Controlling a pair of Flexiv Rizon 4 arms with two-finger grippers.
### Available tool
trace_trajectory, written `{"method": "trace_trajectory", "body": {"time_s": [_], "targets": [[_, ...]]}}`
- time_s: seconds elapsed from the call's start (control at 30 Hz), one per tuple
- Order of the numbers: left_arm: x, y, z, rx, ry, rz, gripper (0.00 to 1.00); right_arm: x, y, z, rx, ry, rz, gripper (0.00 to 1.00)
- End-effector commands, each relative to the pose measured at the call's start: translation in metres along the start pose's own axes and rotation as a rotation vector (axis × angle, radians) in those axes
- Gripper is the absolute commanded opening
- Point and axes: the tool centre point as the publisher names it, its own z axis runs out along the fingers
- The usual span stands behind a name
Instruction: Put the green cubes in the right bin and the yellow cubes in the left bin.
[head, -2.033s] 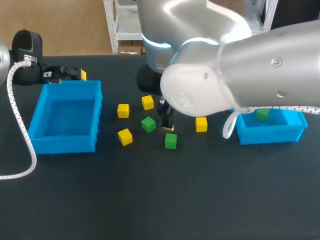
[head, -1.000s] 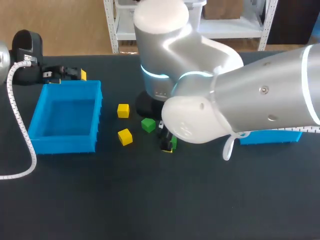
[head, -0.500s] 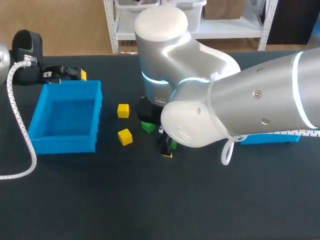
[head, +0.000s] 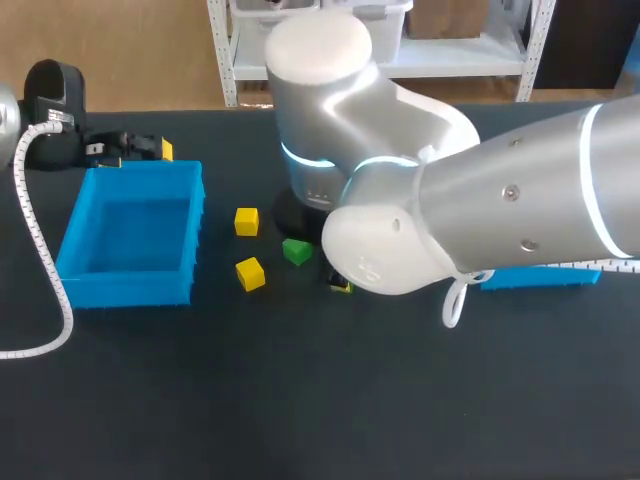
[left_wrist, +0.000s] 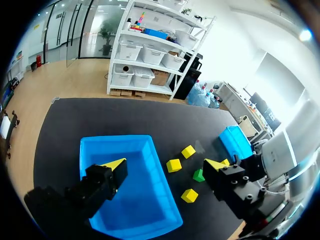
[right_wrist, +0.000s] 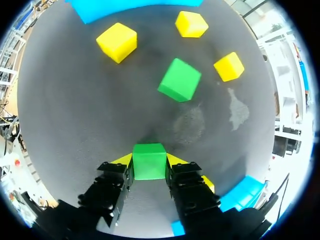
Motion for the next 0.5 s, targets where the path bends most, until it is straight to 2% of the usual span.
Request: {"method": "trace_trajectory", "body": {"time_s": [0.03, 0.5], "targets": [[0.001, 0.002, 0.000, 0.010, -0.006, 0.002, 1.00, 0.003, -0.005, -0.005, 0.013, -0.012, 0.017, 0.00], [0.001, 0.002, 0.000, 0.010, -0.006, 0.002, 1.00, 0.013, -0.058, -0.049, 0.102, -0.072, 0.159, 0.00]]}}
